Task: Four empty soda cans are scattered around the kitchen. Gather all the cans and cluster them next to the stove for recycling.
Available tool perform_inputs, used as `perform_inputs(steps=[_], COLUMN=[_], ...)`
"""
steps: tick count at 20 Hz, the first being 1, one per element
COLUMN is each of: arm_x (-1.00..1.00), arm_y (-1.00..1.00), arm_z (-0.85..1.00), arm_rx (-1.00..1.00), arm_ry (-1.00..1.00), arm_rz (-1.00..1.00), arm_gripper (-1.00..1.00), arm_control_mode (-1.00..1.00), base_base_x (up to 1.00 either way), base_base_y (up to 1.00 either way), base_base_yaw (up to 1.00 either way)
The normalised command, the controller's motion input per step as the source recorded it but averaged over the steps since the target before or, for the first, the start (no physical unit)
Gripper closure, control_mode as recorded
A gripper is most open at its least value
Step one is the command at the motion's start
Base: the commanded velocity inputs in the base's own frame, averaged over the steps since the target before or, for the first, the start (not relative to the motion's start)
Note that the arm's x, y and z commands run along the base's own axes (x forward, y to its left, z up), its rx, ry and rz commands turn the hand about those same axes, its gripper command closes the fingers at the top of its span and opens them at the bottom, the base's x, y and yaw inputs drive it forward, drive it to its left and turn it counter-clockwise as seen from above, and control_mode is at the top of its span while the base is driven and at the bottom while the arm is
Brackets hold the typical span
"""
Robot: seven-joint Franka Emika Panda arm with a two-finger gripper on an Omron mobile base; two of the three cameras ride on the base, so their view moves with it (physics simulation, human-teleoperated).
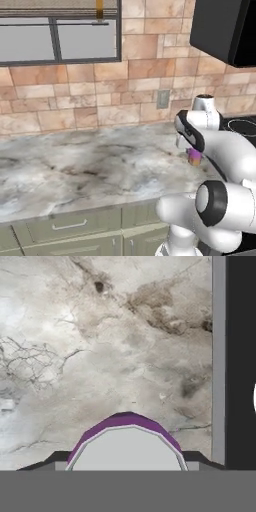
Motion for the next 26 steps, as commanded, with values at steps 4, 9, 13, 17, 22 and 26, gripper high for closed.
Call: perform_inputs(steps=[4,9,13,17,22,26], arm_x=[0.00,0.00,0.00,0.00,0.00,0.00], arm_y=[0.00,0.00,0.00,0.00,0.00,0.00], arm_z=[0.00,0.00,0.00,0.00,0.00,0.00], arm_rx=[0.00,0.00,0.00,0.00,0.00,0.00], arm_ry=[0.00,0.00,0.00,0.00,0.00,0.00], arm_rz=[0.00,0.00,0.00,0.00,0.00,0.00], arm_gripper=[1.00,1.00,1.00,1.00,1.00,1.00], arm_control_mode=[1.00,1.00,1.00,1.00,1.00,1.00], base_base_x=[-0.69,-0.30,-0.08,-0.03,-0.01,0.00], base_base_y=[-0.17,-0.36,-0.77,-0.83,-0.91,-0.82], base_base_yaw=[-0.02,0.00,0.00,0.00,0.00,0.00])
